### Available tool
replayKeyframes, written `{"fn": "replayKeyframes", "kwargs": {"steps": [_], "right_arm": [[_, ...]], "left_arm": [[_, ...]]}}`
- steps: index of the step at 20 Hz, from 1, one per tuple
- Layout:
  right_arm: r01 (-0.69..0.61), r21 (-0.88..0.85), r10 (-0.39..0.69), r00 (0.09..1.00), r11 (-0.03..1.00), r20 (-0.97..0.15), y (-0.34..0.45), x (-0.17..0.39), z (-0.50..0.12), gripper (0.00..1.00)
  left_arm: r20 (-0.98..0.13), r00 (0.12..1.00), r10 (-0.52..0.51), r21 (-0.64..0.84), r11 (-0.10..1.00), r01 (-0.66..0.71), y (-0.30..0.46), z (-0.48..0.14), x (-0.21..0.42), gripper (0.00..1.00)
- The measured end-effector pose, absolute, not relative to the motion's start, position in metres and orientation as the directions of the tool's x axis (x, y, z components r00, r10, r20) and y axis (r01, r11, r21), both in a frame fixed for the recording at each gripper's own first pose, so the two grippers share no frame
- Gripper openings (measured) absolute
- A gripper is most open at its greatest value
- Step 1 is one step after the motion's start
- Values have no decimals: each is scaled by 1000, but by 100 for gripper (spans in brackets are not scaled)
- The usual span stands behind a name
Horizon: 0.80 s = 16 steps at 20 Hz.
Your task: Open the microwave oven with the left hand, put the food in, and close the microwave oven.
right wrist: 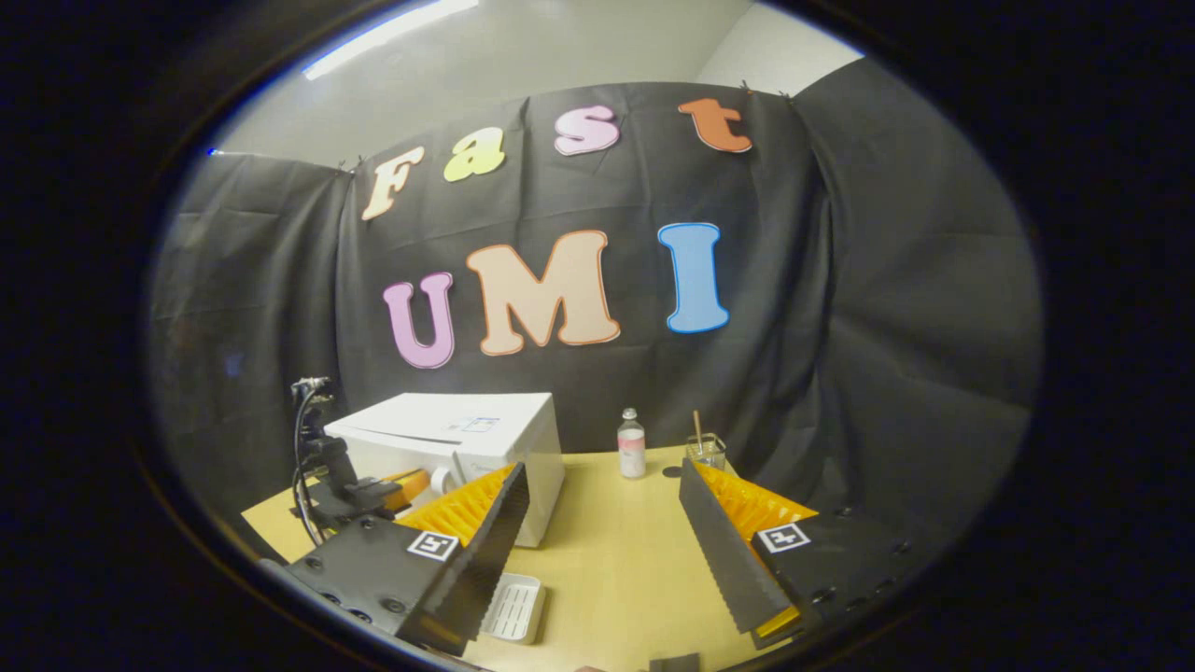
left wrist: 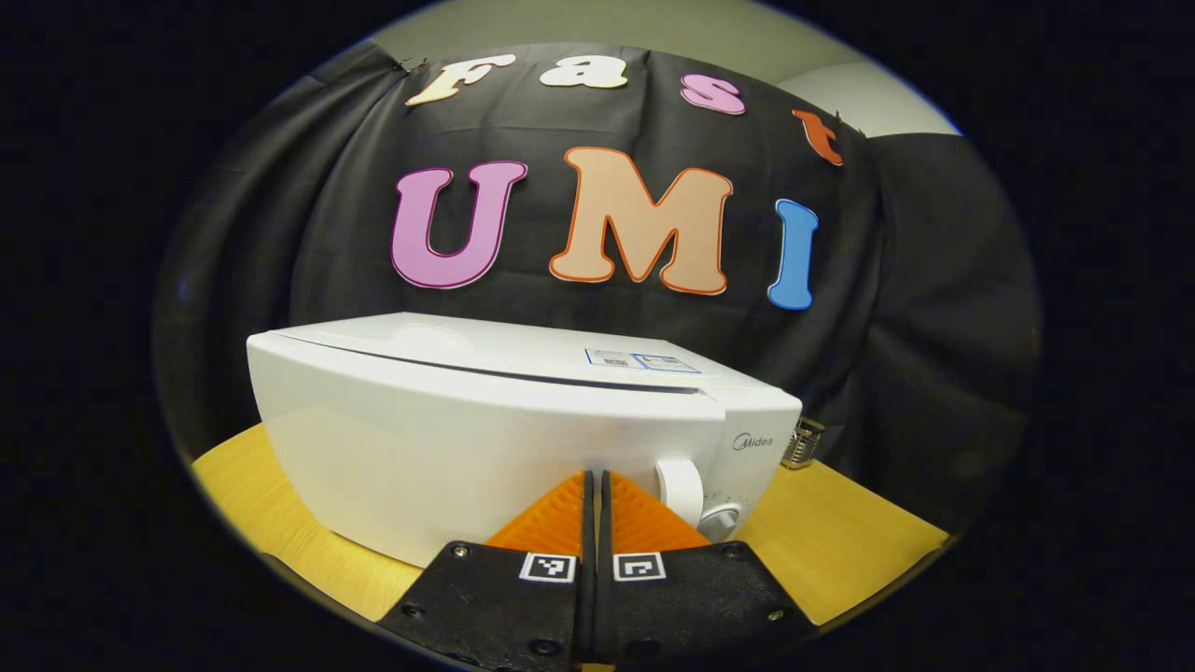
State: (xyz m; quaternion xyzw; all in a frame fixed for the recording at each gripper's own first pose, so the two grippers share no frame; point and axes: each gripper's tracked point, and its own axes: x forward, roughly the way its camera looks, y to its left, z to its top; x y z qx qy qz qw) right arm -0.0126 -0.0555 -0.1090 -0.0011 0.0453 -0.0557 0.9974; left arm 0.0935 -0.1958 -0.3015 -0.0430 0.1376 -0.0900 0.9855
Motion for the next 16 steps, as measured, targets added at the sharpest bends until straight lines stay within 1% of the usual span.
{"fn": "replayKeyframes", "kwargs": {"steps": [7, 10, 11, 13, 14, 16], "right_arm": [[108, -1, -107, 990, 994, -92, -57, -6, -111, 100], [101, 6, -100, 990, 995, -96, -53, -6, -114, 100], [98, 4, -98, 991, 995, -97, -51, -8, -115, 100], [97, -2, -96, 991, 995, -95, -48, -9, -114, 100], [92, -6, -92, 991, 996, -95, -45, -10, -115, 92], [82, -6, -82, 992, 997, -95, -40, -12, -115, 92]], "left_arm": [[-246, 947, -208, -143, 974, 177, -193, -301, 95, 1], [-243, 949, -199, -113, 978, 176, -194, -301, 100, 1], [-287, 940, -186, -109, 981, 161, -191, -310, 101, 0], [-262, 941, -214, -139, 973, 183, -199, -301, 101, 1], [-259, 940, -220, -142, 972, 188, -201, -298, 102, 1], [-272, 936, -222, -123, 973, 195, -201, -302, 102, 1]]}}
